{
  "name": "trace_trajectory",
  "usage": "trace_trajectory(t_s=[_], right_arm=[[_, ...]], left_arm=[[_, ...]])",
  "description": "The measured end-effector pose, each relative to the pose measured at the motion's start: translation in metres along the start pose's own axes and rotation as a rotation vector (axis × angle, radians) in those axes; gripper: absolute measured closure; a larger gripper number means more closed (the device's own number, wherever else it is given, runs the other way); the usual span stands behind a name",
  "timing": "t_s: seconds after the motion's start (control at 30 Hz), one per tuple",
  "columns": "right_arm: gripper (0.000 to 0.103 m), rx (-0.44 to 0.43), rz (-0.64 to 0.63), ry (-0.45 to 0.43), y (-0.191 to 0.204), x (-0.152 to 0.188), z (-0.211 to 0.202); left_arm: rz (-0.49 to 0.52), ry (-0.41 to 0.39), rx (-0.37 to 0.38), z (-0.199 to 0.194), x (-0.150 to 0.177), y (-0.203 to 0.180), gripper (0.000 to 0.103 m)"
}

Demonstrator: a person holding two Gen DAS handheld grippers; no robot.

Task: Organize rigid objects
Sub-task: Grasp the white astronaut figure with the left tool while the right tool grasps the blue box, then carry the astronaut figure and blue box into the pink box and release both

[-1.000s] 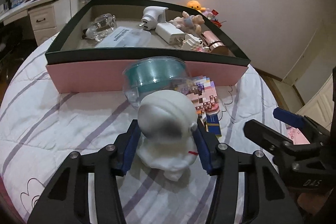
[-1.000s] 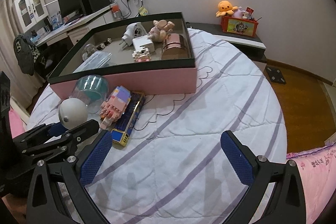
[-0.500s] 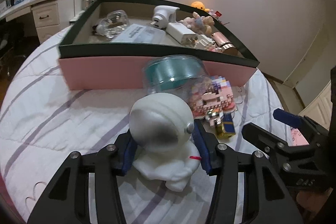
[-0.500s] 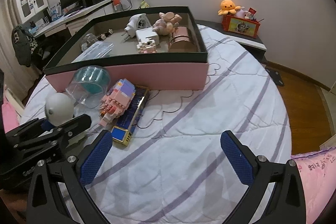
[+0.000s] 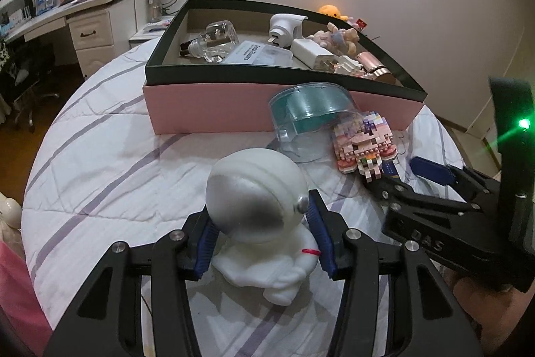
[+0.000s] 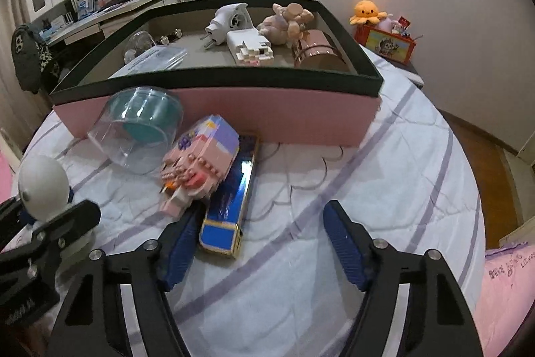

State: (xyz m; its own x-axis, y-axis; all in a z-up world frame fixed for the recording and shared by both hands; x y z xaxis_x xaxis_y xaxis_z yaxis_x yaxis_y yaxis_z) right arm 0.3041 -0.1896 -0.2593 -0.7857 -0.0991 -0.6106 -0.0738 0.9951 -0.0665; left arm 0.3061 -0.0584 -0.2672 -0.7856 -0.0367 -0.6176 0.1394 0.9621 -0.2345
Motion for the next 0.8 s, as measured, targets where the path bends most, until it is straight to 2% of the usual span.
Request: trace_trajectory(t_s=[0.03,0.1,0.13,0.17,0.53,0.8], right_arm=[[0.040,0.002,-0.008,-0.008,0.002,-0.002,0.001],[0.059,-0.010,-0.024,-0.022,0.005,-0.004,-0.001],[0.079,-0.015,-0.024,-0.027,0.006,-0.005,-0.002],[0.082,-0.029,-0.019,-0.026,0.006,-0.004,-0.003],[0.082,-0.146,0.098,-0.044,-0.015,0.013,-0.035],[0.082,-0.188,0.127,-0.120,-0.018,0.005,-0.076]], left_arm=[[-0.001,-0.001,0.001,0.000,0.000,0.000,0.052],[-0.003,-0.002,0.004,-0.001,0.000,0.001,0.052],[-0.005,-0.002,0.004,-0.002,0.001,0.002,0.052],[-0.007,-0.003,0.005,-0.003,0.001,0.002,0.052],[0.008,-0.024,0.015,-0.023,0.001,0.000,0.053],[0.013,-0.071,0.030,-0.050,-0.008,-0.006,0.053]])
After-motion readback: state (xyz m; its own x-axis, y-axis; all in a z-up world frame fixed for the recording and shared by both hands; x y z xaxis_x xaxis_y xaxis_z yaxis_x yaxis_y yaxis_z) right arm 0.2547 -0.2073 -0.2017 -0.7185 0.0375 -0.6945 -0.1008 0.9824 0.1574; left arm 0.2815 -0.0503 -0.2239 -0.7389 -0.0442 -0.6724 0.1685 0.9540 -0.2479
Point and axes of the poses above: each gripper's, at about its wrist camera, not at the fingertips, and z roughly the way its jaws point, y to its left, x to its underside, the point moved 9 cm from there along z, roughly the way its jaws point, and after that the axes turned 5 degrees about -z, right-handed, at the moved point
